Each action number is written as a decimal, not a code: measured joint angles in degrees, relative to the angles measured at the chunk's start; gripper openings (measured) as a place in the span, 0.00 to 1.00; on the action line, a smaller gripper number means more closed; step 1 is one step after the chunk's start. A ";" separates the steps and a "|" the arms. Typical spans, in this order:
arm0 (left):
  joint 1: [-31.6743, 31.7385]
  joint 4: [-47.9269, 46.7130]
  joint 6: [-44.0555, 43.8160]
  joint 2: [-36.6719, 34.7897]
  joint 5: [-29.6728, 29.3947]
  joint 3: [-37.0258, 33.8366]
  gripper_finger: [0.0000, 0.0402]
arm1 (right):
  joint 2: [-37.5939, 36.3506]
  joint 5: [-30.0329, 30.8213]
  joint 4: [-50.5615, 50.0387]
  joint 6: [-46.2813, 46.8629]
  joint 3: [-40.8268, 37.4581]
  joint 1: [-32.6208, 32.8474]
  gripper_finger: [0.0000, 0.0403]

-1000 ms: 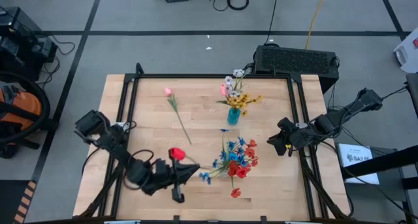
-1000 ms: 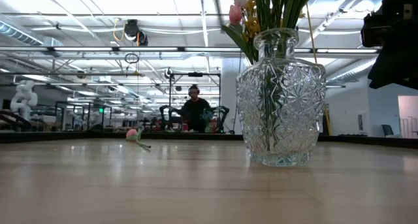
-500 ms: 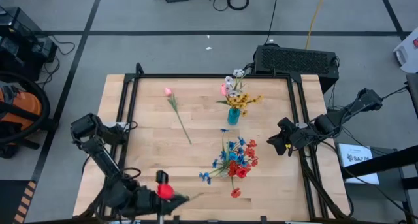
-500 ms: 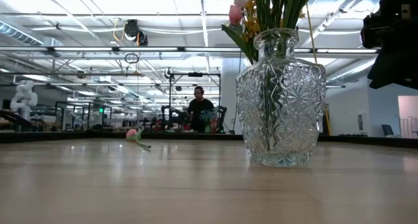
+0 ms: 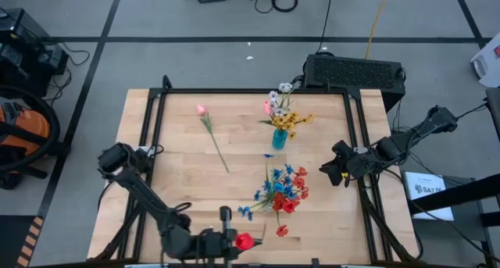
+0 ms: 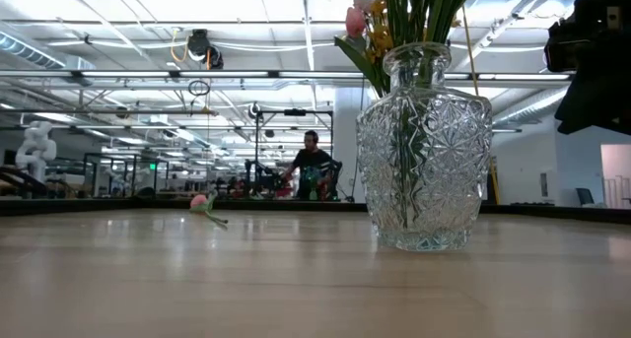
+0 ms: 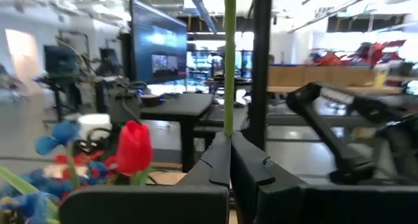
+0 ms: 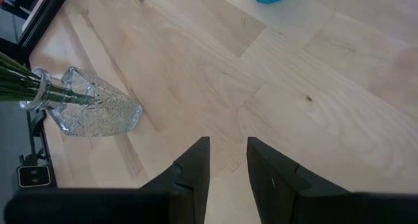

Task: Sort flowers into vase by color
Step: Put the red tulip into the transparent vase

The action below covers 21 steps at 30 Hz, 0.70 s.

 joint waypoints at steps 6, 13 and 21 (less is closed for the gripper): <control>3.14 2.66 6.86 1.41 -0.13 0.02 0.00 | -0.02 0.02 0.00 -1.53 0.00 0.01 0.23; 6.95 -0.84 3.65 1.46 1.00 0.02 0.00 | -0.02 0.02 0.00 -3.38 0.00 0.01 0.23; 7.98 -8.68 -3.83 1.48 -0.83 -0.26 0.00 | -0.02 0.02 0.00 -3.40 0.00 0.01 0.23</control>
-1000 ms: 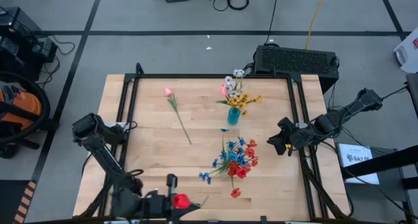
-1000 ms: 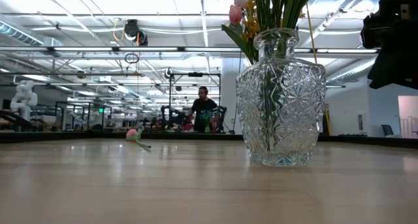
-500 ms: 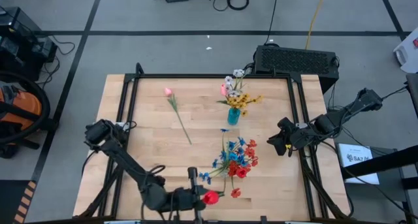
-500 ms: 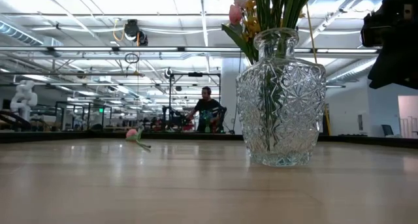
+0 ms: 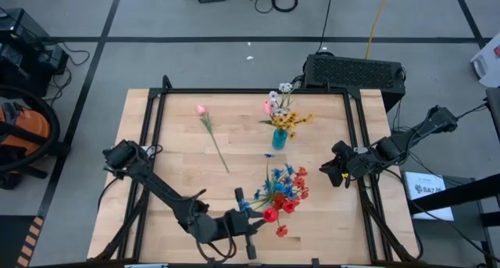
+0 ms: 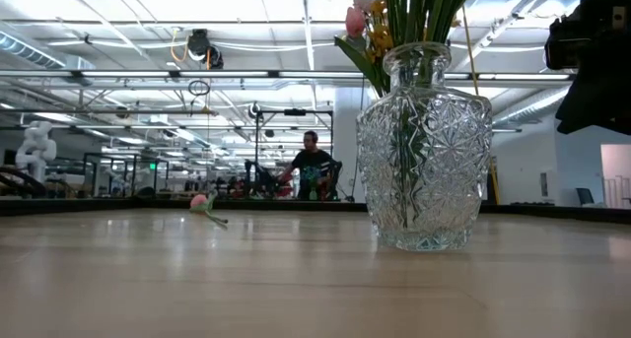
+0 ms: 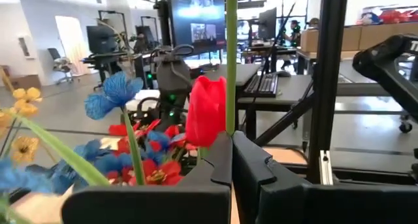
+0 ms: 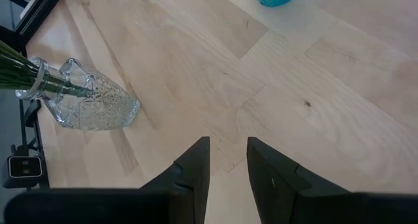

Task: Sort flowers into vase by color
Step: Put the red tulip into the transparent vase

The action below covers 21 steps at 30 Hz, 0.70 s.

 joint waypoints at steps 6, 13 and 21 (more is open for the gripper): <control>-0.30 0.83 -3.67 -0.01 -2.13 -2.82 0.00 | 0.02 0.00 0.01 -1.03 0.00 0.00 0.23; -0.11 3.86 -6.09 -0.04 -5.07 -7.12 0.00 | 0.00 0.00 0.00 -1.05 0.00 -0.02 0.23; 0.45 -0.11 -9.15 0.45 -5.09 -8.11 0.00 | 0.00 0.00 0.02 -1.05 0.00 0.00 0.23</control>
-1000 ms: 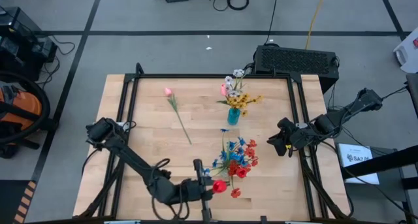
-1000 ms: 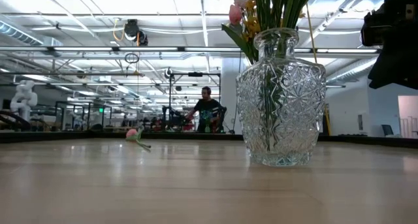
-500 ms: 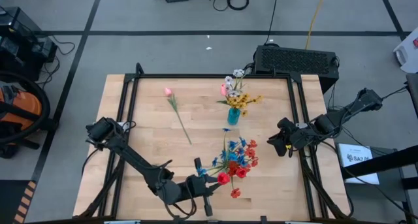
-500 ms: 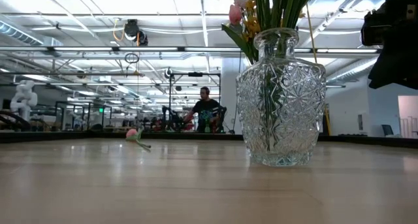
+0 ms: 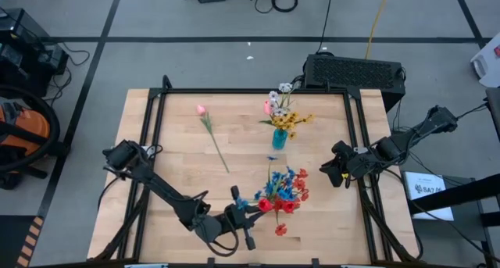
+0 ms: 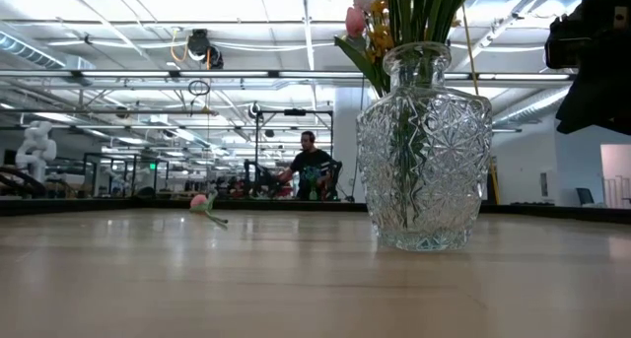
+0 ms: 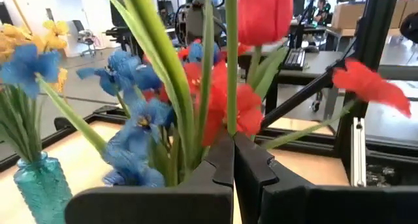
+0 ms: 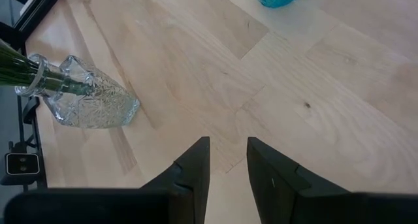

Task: Sort flowers into vase by color
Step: Put the red tulip into the transparent vase, then put the pink tulip into the blue vase

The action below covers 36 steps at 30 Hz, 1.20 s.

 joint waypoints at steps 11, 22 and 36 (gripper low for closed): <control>0.41 1.30 -11.68 6.16 -0.24 0.02 0.00 | 0.02 0.00 0.00 0.57 0.00 -0.02 0.23; 0.46 3.09 -11.87 6.34 -0.34 0.02 0.11 | 0.01 0.00 0.00 1.09 0.00 -0.01 0.23; -0.27 3.04 -9.95 4.58 -0.73 -0.02 0.31 | 0.02 0.00 0.02 1.51 0.00 -0.01 0.23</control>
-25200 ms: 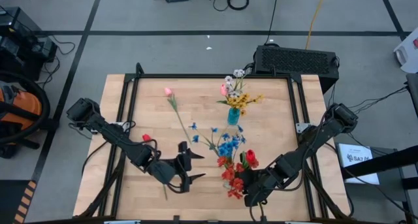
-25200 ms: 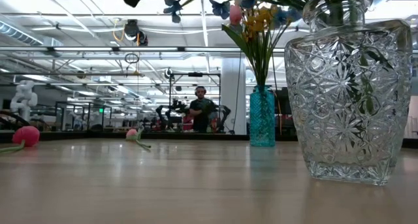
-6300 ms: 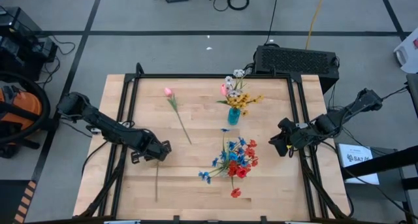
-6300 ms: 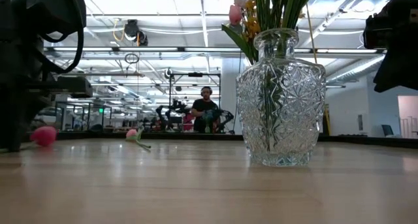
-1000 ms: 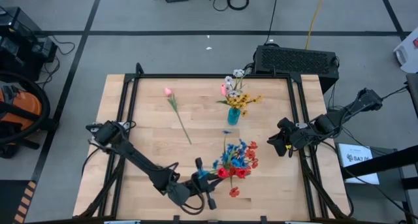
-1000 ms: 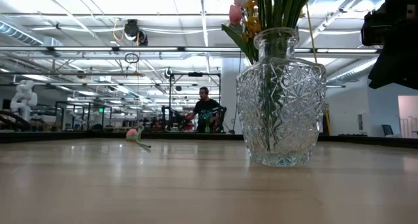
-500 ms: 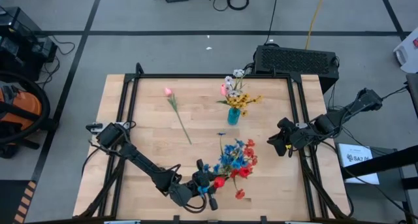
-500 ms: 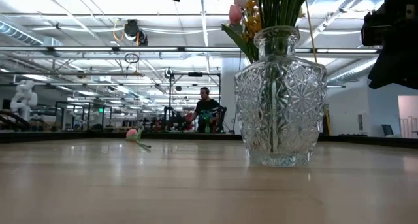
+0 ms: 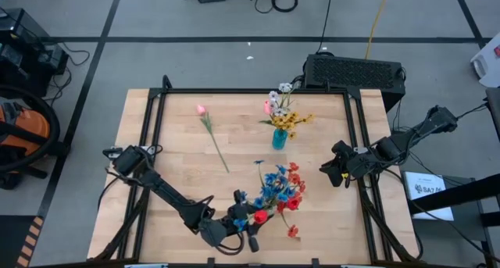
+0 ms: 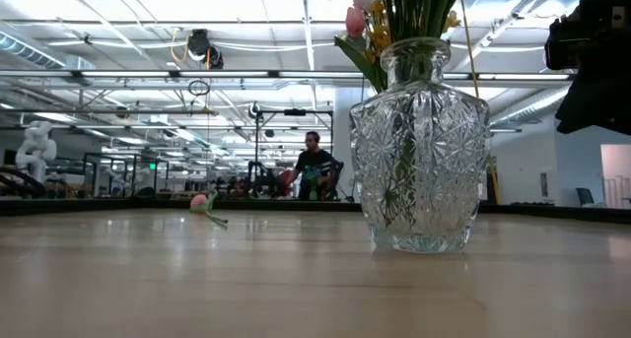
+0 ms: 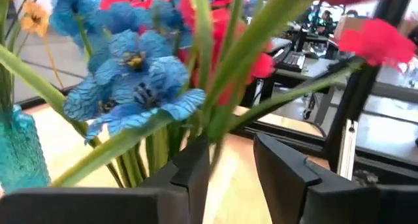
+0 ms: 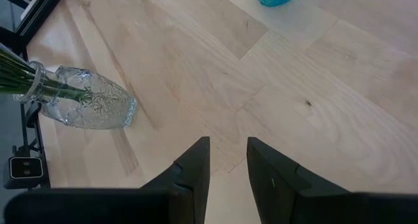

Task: Sort flowers into vase by color
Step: Put the pink tulip into the blue vase

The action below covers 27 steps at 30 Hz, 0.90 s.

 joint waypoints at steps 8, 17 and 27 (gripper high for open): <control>-3.57 -0.12 1.05 -0.28 -0.06 0.00 0.32 | 0.00 0.00 0.00 0.00 0.00 -0.01 0.23; -9.41 -0.10 1.14 -0.80 -9.62 0.07 0.32 | -0.02 0.00 0.00 0.06 0.00 -0.01 0.23; -16.58 0.43 1.12 -3.44 -34.97 0.05 0.32 | 0.00 0.00 -0.04 5.41 0.00 0.00 0.23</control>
